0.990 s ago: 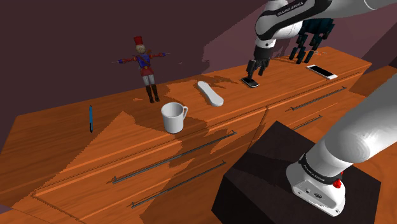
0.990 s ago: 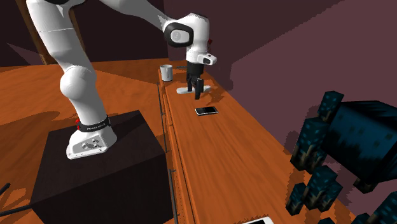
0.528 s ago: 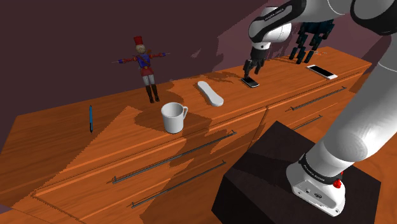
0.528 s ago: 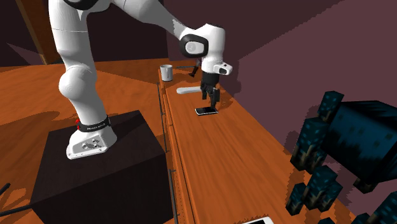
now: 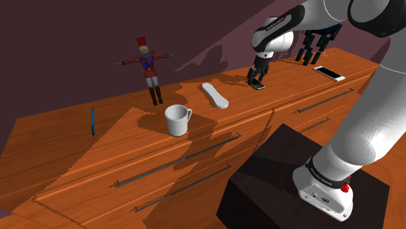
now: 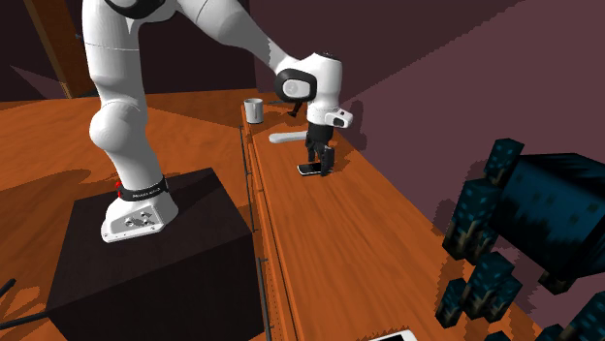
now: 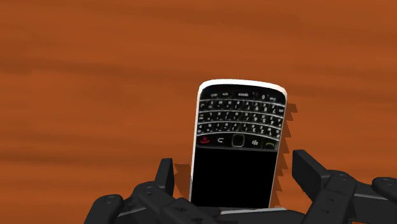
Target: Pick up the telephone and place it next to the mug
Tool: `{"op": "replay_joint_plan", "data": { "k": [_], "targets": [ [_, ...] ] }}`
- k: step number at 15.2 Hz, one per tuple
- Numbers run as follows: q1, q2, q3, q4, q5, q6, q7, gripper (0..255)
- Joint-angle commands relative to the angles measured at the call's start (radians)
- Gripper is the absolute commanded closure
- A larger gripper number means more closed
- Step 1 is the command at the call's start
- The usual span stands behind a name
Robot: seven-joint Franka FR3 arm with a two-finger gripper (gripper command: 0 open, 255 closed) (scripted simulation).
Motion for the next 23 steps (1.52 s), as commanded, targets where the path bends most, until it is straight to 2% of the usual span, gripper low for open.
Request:
{"op": "replay_joint_plan", "data": {
  "k": [1,6,7,16,23],
  "targets": [
    [0.001,0.002,0.001,-0.001,0.001,0.004,0.000,0],
    [0.001,0.003,0.001,-0.001,0.001,0.004,0.000,0],
    [0.001,0.003,0.001,-0.001,0.001,0.004,0.000,255],
    [0.001,0.003,0.001,-0.001,0.001,0.004,0.000,255],
    [0.005,-0.054,-0.005,0.031,-0.026,-0.080,0.022,255]
  ]
}}
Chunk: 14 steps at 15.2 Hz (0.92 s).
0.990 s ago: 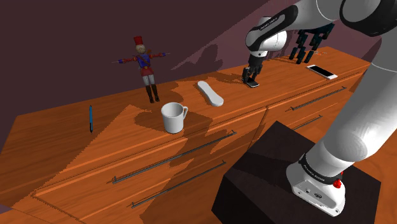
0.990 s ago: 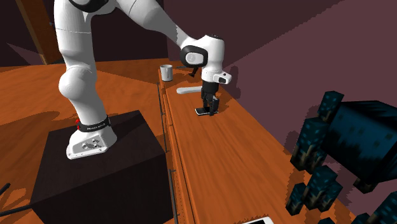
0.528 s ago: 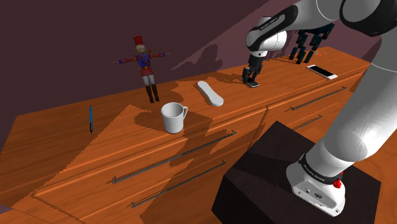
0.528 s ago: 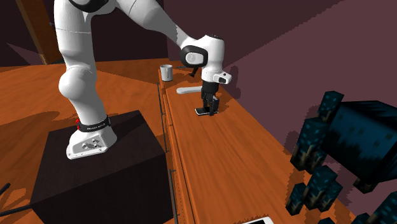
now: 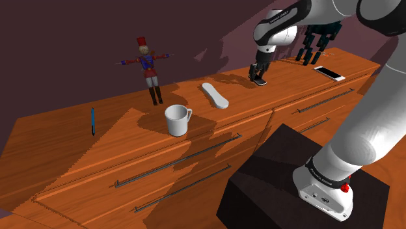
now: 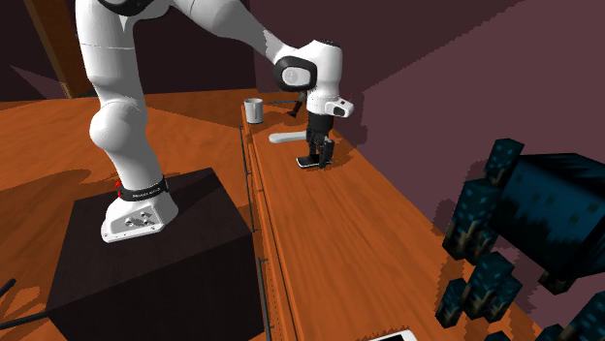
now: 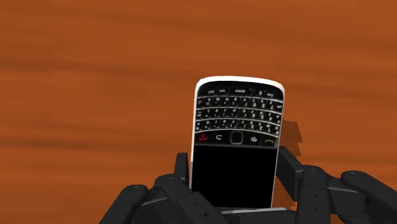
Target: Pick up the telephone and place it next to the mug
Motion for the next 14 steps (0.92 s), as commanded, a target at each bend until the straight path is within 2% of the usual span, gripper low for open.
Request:
{"op": "replay_joint_plan", "data": {
  "k": [1,14],
  "targets": [
    [0.001,-0.012,-0.001,0.015,-0.006,-0.027,0.005,255],
    [0.005,-0.089,-0.004,0.106,-0.040,-0.190,0.034,255]
  ]
}}
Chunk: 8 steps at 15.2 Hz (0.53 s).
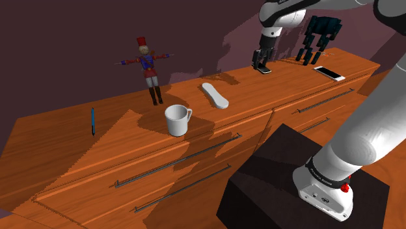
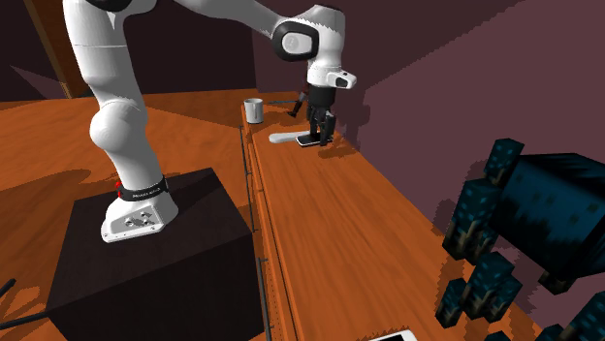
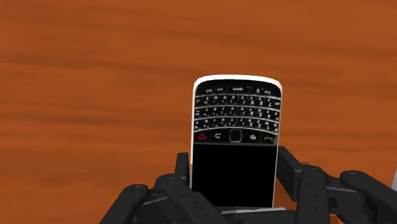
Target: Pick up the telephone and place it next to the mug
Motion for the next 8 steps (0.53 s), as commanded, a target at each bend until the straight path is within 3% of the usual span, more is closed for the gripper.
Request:
{"op": "replay_joint_plan", "data": {
  "k": [1,8],
  "targets": [
    [0.000,-0.009,-0.001,0.016,-0.004,-0.025,0.002,255],
    [0.001,-0.034,0.000,0.082,-0.014,-0.115,0.012,255]
  ]
}}
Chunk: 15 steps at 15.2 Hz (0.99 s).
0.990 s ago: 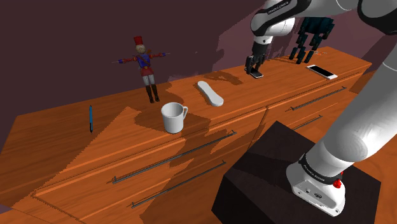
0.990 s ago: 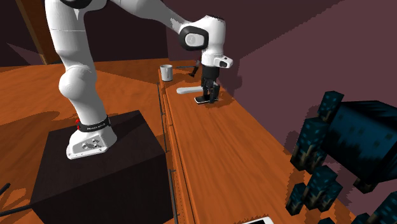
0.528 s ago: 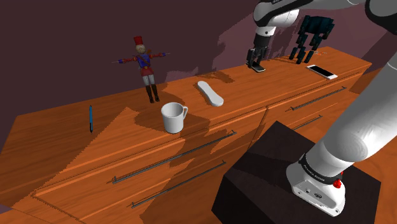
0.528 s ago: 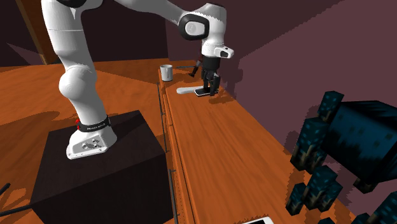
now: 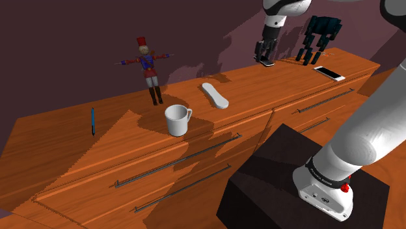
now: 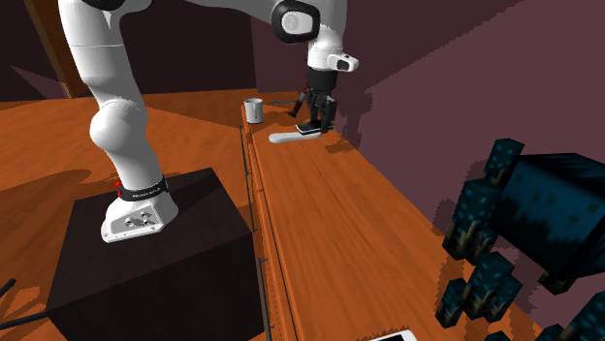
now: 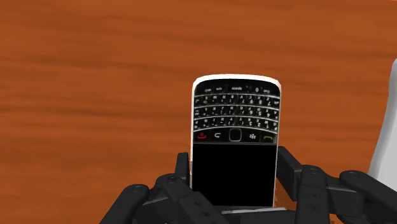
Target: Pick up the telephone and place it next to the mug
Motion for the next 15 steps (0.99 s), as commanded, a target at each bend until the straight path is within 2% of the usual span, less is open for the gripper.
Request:
{"op": "replay_joint_plan", "data": {
  "k": [1,5,15],
  "targets": [
    [0.002,-0.007,0.001,0.019,-0.003,-0.026,0.005,255],
    [0.002,-0.014,0.001,0.052,-0.006,-0.066,0.009,255],
    [0.120,-0.058,0.124,-0.002,-0.005,-0.043,0.249,255]
  ]
}}
